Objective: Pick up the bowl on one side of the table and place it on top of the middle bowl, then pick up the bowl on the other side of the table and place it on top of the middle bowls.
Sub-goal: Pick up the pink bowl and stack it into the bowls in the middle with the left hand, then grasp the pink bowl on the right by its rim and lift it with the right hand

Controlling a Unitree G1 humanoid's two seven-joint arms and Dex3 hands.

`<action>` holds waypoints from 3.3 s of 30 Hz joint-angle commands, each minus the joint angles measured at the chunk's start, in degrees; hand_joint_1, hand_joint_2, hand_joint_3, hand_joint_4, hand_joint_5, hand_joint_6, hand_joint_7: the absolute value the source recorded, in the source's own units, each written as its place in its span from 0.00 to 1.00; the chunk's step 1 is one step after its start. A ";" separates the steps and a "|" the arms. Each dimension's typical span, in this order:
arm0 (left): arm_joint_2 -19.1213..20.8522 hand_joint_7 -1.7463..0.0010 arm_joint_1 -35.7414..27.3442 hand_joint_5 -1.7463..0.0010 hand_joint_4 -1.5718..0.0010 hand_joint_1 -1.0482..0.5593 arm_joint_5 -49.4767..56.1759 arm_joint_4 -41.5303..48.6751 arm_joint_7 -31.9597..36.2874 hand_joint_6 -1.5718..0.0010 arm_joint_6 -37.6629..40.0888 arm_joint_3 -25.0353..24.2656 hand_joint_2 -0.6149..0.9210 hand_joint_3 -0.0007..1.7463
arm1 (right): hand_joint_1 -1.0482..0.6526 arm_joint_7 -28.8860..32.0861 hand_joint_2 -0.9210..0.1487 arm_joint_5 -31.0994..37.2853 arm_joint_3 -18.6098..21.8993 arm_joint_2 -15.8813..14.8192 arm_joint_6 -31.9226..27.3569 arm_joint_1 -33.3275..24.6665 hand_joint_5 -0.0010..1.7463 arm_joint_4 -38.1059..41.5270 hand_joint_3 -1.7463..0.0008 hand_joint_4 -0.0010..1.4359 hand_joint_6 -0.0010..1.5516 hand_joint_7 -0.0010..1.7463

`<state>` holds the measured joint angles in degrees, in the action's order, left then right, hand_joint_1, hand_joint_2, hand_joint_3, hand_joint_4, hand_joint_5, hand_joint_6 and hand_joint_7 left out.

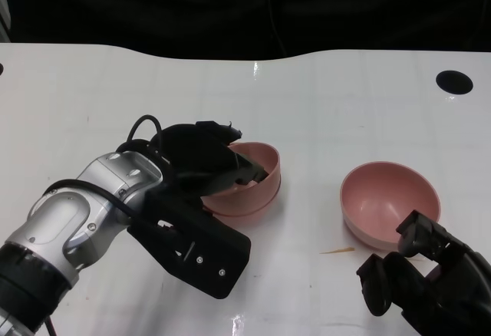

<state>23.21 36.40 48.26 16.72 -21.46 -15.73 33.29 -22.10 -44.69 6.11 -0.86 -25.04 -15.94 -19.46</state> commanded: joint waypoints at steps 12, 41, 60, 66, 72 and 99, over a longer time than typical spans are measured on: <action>2.69 0.98 -15.41 0.95 0.72 0.26 5.40 -17.93 22.06 0.62 2.56 -10.23 1.00 0.07 | 0.59 -0.60 0.42 -0.62 1.56 -1.89 -0.98 1.27 1.00 1.27 0.31 0.59 0.56 0.79; -7.90 0.10 -51.93 0.02 0.43 0.79 -59.93 -51.62 6.33 0.46 28.39 -38.99 0.71 0.84 | 0.59 -0.57 0.41 0.58 2.10 -2.27 -0.12 1.80 1.00 2.54 0.31 0.60 0.52 0.84; -2.80 0.00 -54.69 0.00 0.34 0.80 -74.67 -43.90 -3.82 0.44 37.14 -42.94 0.79 0.85 | 0.58 0.19 0.34 24.33 -0.97 1.91 32.34 1.30 0.93 6.46 0.43 0.65 0.56 0.75; -1.26 0.00 -54.11 0.00 0.35 0.83 -74.24 -43.99 -4.09 0.45 38.65 -42.45 0.79 0.86 | 0.52 1.53 0.12 36.47 -1.36 0.81 52.61 1.92 0.77 10.34 0.63 0.63 0.57 0.57; -0.17 0.00 -54.19 0.00 0.38 0.83 -73.14 -46.05 -2.66 0.48 41.75 -42.19 0.82 0.82 | 0.37 8.90 0.01 57.22 2.44 -4.76 68.50 4.68 0.32 9.94 0.81 0.65 0.70 0.07; -1.29 0.00 -55.89 0.00 0.43 0.86 -74.51 -51.38 0.45 0.53 46.72 -43.09 0.93 0.71 | 0.14 10.88 0.00 100.67 -10.92 -20.13 40.23 14.97 0.01 8.59 0.90 0.25 0.29 0.01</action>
<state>21.23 -19.41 -26.75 -33.94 -21.64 30.53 -9.53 -12.10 55.59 -4.25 -19.67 15.81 -1.88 -12.52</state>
